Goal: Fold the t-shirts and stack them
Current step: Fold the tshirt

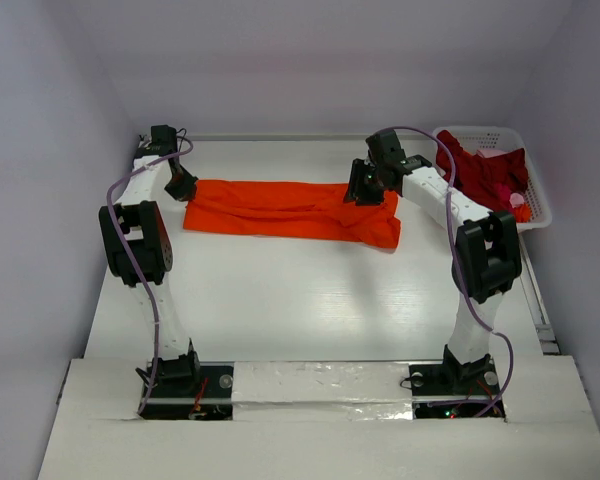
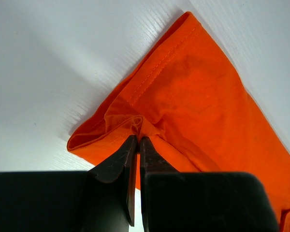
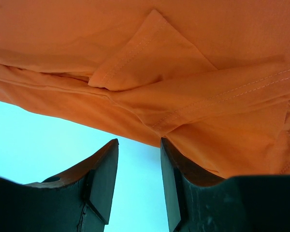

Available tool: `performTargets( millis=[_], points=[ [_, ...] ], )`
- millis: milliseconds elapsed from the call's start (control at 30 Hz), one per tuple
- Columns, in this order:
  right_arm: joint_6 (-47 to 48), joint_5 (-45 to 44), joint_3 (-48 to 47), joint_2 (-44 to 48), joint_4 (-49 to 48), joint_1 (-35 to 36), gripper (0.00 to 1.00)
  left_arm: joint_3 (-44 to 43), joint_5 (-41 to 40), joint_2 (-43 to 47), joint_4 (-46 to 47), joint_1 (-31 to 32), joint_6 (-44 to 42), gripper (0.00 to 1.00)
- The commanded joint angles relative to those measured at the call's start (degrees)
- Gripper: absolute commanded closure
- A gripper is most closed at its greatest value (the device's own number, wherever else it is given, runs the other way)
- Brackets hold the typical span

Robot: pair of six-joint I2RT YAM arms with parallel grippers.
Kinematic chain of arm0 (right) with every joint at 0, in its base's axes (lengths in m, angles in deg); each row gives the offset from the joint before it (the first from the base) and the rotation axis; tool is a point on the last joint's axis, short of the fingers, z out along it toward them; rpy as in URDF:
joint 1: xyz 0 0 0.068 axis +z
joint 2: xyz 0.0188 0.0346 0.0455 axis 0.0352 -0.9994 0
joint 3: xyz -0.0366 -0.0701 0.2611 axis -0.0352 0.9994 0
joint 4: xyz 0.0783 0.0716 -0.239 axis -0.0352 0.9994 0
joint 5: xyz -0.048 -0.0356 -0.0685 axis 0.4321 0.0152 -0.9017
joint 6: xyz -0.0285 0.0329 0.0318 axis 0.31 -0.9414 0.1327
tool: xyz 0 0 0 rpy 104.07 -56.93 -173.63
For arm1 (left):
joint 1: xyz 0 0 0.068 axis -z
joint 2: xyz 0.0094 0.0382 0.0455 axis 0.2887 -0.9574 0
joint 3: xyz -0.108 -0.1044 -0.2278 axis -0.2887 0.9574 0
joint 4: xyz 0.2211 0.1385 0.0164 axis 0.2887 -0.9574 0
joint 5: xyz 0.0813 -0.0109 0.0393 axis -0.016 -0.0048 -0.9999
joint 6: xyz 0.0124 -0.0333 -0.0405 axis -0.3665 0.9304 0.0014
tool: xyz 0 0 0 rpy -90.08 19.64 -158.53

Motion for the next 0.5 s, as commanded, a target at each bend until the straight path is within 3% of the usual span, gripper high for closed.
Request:
performTargets(
  millis=[0,400,467],
  points=[
    [0.0,0.8,-0.3,2.7,-2.2,0.1,0.54,-1.8,-0.6,1.9,-1.0,0.1,-0.8,1.00],
    [0.1,0.6,-0.4,2.7,-2.1,0.1,0.54,-2.2,-0.3,0.9,-1.1,0.1,-1.6,0.95],
    [0.0,0.7,-0.5,2.5,-2.1,0.1,0.54,-2.7,-0.9,0.9,-1.6,0.1,-1.6,1.00]
  ],
)
